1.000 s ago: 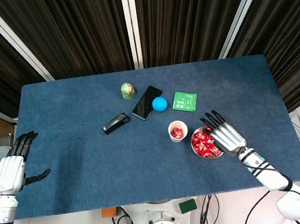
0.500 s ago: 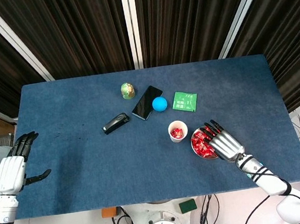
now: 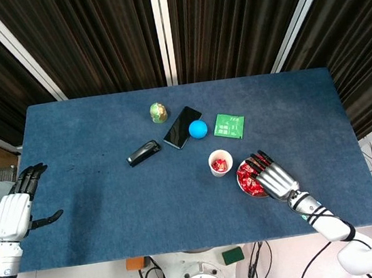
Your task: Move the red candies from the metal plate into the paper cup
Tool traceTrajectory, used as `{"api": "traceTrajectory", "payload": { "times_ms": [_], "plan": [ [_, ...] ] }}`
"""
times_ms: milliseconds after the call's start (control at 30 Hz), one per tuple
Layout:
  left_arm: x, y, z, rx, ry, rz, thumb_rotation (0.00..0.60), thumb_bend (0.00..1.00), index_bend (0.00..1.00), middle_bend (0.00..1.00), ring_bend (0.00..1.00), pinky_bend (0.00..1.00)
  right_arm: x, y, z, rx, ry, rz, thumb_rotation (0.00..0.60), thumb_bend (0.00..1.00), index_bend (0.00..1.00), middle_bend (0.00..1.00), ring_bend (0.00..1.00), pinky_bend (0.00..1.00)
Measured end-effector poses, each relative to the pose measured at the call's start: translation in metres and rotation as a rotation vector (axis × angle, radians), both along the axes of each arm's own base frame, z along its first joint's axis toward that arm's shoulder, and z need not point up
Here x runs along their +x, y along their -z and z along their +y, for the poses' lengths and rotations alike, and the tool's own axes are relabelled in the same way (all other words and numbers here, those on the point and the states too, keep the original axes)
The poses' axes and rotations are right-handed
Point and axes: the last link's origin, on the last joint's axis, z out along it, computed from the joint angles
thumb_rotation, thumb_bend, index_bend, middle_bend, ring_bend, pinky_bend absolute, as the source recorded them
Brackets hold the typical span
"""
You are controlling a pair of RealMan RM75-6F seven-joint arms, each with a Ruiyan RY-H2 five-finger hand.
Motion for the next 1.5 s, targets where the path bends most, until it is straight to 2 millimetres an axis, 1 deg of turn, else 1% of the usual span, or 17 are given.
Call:
{"api": "traceTrajectory", "payload": {
  "times_ms": [400,900,1300,1500],
  "plan": [
    [0.0,-0.001,0.0,0.0,0.002,-0.003,0.6,0.09,0.1,0.07,0.05,0.22,0.004,0.009,-0.003,0.015,-0.007,0.009,0.6,0.36,0.4,0.07,0.0,0.0],
    [0.0,0.0,-0.001,-0.003,0.003,-0.002,0.6,0.09,0.1,0.07,0.05,0.22,0.005,0.013,-0.004,0.011,-0.017,0.008,0.6,0.37,0.49,0.08,0.0,0.0],
    [-0.001,0.001,0.0,-0.005,0.0,-0.002,0.6,0.09,0.1,0.07,0.05,0.22,0.006,0.014,-0.006,0.001,-0.024,-0.007,0.6,0.38,0.62,0.09,0.0,0.0],
    [0.0,0.001,0.0,-0.005,0.001,-0.002,0.6,0.09,0.1,0.07,0.05,0.22,0.005,0.011,-0.006,-0.009,-0.028,-0.016,0.6,0.39,0.65,0.1,0.0,0.0]
  ]
}}
